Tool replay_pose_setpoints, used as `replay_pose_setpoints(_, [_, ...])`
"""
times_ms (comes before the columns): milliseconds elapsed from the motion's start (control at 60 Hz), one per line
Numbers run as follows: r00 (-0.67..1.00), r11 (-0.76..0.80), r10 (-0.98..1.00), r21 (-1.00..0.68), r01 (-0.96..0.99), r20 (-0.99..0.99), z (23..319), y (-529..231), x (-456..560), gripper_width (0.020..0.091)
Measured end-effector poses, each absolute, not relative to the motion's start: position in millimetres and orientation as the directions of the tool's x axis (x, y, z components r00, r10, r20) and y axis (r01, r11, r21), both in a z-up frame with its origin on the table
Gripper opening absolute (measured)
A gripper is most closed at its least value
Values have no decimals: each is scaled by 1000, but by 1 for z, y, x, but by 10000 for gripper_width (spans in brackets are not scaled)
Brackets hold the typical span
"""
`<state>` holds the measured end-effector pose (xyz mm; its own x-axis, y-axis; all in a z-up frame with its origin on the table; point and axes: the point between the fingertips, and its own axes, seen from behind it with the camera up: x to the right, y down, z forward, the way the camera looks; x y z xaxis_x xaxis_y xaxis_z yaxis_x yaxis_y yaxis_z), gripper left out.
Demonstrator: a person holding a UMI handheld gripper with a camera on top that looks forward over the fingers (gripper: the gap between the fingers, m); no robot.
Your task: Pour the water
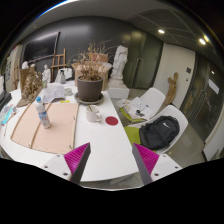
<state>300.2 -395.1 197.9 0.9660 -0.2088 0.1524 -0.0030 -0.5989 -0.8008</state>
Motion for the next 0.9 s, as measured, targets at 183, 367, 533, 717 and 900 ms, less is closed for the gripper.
replay_pose_setpoints(183, [983, -598, -142, -801, 11, 120, 189, -383, 250, 857])
replay_pose_setpoints(367, [995, -582, -47, -812, 44, 87, 171, -359, 161, 862])
replay_pose_setpoints(533, [998, -541, 22, -839, 62, 60, 147, -323, 73, 859])
replay_pose_setpoints(717, [999, -490, 25, -871, 47, 39, 116, -259, -2, 858])
replay_pose_setpoints(900, [999, -403, -12, -915, 33, 42, 93, -175, -36, 859])
